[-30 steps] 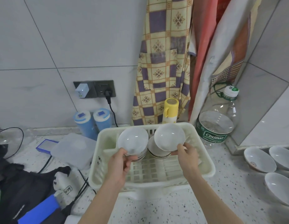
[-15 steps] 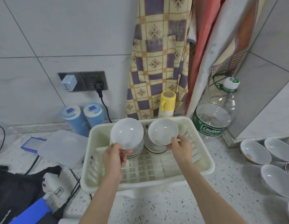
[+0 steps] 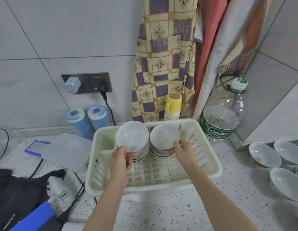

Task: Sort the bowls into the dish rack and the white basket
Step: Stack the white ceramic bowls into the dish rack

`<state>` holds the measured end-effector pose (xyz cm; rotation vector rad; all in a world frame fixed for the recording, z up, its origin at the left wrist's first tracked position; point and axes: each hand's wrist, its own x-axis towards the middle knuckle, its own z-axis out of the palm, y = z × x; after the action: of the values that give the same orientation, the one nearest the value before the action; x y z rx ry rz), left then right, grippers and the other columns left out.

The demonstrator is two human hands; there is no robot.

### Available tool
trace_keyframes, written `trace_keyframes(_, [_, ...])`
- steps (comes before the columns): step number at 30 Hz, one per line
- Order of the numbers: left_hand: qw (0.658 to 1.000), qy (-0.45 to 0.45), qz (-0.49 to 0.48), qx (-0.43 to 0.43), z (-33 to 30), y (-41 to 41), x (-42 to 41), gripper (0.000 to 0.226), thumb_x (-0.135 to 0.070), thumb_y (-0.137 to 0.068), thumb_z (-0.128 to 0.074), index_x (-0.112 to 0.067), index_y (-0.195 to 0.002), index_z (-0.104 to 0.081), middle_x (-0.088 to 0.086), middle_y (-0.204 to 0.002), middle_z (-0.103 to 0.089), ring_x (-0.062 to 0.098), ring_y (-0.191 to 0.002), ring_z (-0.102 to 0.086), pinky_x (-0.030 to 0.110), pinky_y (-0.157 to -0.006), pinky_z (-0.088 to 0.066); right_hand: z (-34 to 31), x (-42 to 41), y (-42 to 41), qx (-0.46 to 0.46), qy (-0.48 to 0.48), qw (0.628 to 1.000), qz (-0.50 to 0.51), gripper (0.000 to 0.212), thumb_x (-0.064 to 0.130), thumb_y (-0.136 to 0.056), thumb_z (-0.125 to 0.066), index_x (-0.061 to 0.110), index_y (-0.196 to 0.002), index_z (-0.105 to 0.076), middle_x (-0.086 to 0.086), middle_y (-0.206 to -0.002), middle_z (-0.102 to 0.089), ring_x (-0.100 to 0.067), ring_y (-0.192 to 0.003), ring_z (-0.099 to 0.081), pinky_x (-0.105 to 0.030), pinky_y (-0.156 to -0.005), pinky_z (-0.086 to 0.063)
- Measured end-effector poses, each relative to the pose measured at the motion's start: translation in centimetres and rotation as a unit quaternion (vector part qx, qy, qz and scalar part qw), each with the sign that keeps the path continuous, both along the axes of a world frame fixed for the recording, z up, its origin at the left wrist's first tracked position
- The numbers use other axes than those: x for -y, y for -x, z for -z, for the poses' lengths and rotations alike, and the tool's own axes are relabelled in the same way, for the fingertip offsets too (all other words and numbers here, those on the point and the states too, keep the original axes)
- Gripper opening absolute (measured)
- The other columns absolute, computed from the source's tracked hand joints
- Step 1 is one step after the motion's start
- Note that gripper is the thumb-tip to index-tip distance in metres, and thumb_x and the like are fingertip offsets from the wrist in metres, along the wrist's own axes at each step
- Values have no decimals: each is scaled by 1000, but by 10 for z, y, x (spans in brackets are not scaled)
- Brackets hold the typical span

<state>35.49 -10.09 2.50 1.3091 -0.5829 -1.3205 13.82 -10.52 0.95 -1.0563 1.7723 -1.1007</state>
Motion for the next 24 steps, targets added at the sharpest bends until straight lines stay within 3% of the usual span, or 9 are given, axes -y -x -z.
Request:
trace_keyframes(4, [1000, -6, -2, -16, 0, 0, 0, 20, -7, -87, -48, -1, -100, -62, 20, -68, -72, 11, -37, -34, 19, -34, -26, 1, 1, 0, 8, -14, 1000, 2, 19, 23, -93, -48, 16, -97, -66, 0, -65, -74, -4, -54, -53, -26, -56, -41])
trace_keyframes(8, [1000, -11, -2, -26, 0, -1, -1, 21, -7, -87, -48, -2, -103, -61, 20, -69, -72, 10, -37, -35, 18, -35, -26, 2, -1, -1, -1, -15, 1000, 2, 20, 21, -92, -49, 15, -100, -66, -1, -63, -74, 4, -46, -54, -24, -54, -39])
trace_keyframes(12, [1000, -10, -1, -23, -1, -2, -3, 21, -7, -88, -47, -2, -102, -61, 19, -69, -72, 10, -37, -35, 18, -34, -26, 1, -1, -2, 2, -12, 1000, 6, 22, 16, -91, -48, 21, -110, -58, 2, -60, -72, 4, -53, -63, -22, -55, -40])
trace_keyframes(17, [1000, -16, 3, -22, -4, 0, -6, 16, -5, -88, -45, -1, -94, -59, 19, -66, -72, 10, -36, -34, 18, -34, -24, 3, 0, -4, -21, -30, 999, -12, 38, 17, -92, -47, 15, -129, -52, 2, -62, -72, -5, -71, -69, -23, -62, -43])
trace_keyframes(22, [1000, -23, 6, -20, -6, 1, -7, 15, -5, -88, -45, -1, -94, -58, 20, -68, -72, 10, -35, -34, 19, -33, -24, 4, -1, -4, -39, -29, 999, -16, 41, 15, -94, -47, 18, -135, -47, 7, -56, -68, 12, -54, -60, -10, -44, -37])
trace_keyframes(24, [1000, -25, 8, -16, -6, 1, -7, 16, -6, -88, -45, -1, -96, -59, 20, -68, -72, 10, -36, -34, 19, -33, -25, 4, -1, -4, -46, -36, 998, -20, 43, 12, -94, -47, 17, -136, -46, 2, -64, -71, 13, -50, -57, -7, -40, -36])
